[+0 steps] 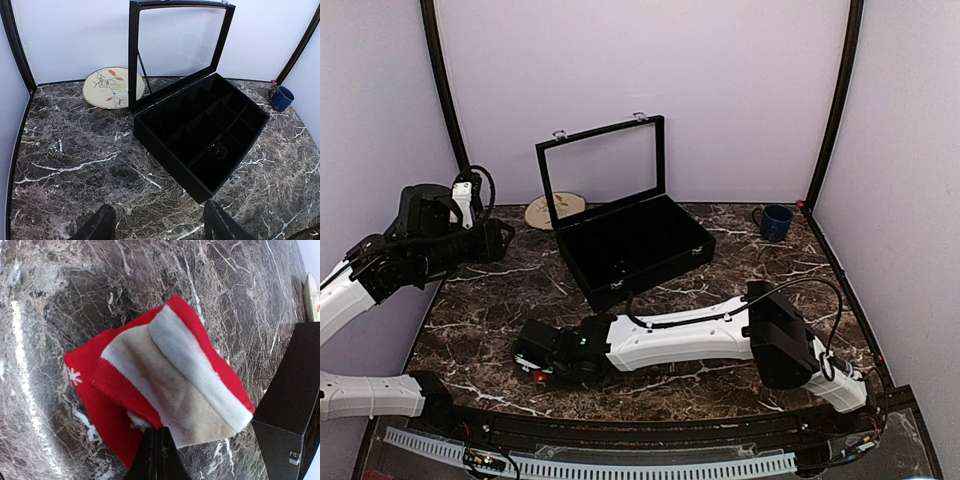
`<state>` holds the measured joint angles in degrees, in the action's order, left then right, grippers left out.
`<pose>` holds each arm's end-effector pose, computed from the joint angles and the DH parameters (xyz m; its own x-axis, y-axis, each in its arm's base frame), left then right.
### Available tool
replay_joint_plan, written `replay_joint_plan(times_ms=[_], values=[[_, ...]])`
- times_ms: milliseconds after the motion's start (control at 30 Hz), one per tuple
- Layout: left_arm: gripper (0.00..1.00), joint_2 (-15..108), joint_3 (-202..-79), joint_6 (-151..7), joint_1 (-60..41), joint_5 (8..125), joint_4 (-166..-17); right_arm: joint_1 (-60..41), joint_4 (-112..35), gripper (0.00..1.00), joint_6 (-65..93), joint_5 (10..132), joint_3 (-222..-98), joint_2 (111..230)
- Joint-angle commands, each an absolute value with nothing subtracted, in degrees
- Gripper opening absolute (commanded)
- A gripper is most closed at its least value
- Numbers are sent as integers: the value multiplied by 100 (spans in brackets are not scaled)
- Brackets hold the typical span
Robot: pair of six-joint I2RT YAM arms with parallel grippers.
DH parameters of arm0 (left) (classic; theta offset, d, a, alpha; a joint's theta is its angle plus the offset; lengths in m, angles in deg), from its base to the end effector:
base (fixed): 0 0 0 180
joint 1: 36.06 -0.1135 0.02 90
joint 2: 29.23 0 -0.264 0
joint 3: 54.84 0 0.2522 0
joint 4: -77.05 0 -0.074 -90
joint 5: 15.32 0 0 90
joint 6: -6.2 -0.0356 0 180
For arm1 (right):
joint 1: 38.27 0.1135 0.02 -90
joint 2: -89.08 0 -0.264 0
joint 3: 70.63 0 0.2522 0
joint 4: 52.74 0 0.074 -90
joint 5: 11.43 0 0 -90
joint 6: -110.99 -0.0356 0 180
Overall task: Roll the socks
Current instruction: Pick up the sock from the corner of the board, then flatten out the sock at the center of the board.
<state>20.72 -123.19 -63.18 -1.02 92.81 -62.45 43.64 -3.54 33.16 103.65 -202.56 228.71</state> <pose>0.1614 -0.0996 0.3546 -0.3973 -0.1301 -0.9084 0.1813 0.9593 -0.2167 0.0894 0.5217 0.1617 0.0669 -0.8859 -0.4590 -0.8696 0.1738 -0.4622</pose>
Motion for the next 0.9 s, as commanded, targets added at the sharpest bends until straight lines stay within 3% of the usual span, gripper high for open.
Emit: replay_joint_plan(times_ms=[0,867], values=[[63,2060,-12262,-6224,-117,9405,-6325,4283,-622,0,3230,10242,-20143,22520],[64,2506,-12097,-6341,-117,9347,-7046,3931,-284,0,1492,10340,-18904,20613]])
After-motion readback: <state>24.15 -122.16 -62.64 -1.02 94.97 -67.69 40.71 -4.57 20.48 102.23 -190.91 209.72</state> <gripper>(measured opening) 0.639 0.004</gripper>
